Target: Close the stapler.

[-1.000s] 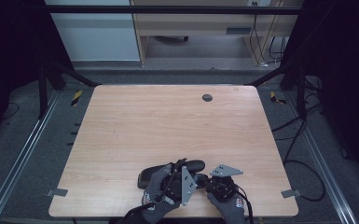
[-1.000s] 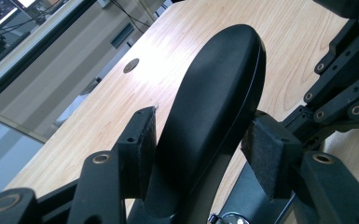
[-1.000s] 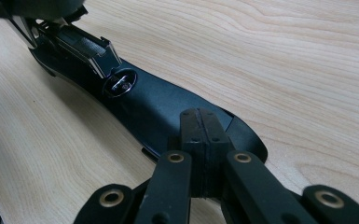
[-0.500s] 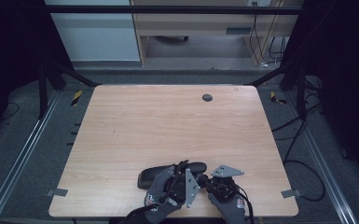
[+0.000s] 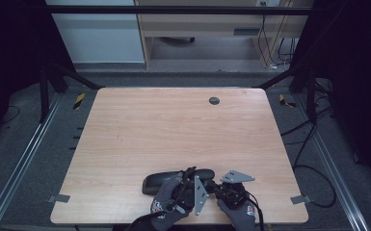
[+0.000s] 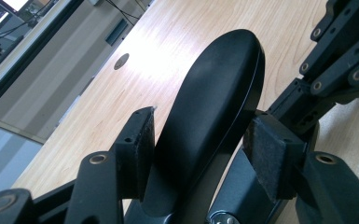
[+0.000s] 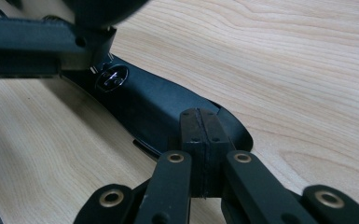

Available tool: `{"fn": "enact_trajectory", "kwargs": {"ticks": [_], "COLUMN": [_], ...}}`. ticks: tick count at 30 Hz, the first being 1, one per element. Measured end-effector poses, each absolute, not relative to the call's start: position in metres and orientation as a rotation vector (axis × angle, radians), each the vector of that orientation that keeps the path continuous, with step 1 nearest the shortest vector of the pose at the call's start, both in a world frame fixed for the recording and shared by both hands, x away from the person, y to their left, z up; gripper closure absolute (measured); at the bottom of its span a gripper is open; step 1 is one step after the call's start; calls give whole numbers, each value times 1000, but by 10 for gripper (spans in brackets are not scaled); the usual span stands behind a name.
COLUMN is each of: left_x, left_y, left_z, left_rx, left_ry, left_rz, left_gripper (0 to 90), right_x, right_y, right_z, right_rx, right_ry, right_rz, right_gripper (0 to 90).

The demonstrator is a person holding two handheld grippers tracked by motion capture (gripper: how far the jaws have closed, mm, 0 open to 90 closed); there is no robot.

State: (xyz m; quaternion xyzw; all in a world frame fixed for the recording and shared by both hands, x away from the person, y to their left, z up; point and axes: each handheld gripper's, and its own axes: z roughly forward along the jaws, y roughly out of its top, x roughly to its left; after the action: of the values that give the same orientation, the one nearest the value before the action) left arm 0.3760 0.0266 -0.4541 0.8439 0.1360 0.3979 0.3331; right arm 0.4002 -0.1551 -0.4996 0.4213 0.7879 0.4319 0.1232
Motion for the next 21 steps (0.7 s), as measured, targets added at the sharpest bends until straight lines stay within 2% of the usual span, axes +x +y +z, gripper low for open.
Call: {"fn": "enact_trajectory", "kwargs": {"ticks": [12, 21], "left_x": [377, 377], "left_y": [26, 25], "left_z": [-457, -456], "left_rx": [2214, 2221], "left_ry": [343, 352], "left_rz": [1032, 1002], "left_gripper": [431, 419], "right_x": [399, 400], "right_y": [-158, -163], "right_z": [-500, -500], "right_rx": [1231, 1253], "right_ry": [2291, 2269], "right_rz": [1253, 1241], "right_gripper": [891, 852]}}
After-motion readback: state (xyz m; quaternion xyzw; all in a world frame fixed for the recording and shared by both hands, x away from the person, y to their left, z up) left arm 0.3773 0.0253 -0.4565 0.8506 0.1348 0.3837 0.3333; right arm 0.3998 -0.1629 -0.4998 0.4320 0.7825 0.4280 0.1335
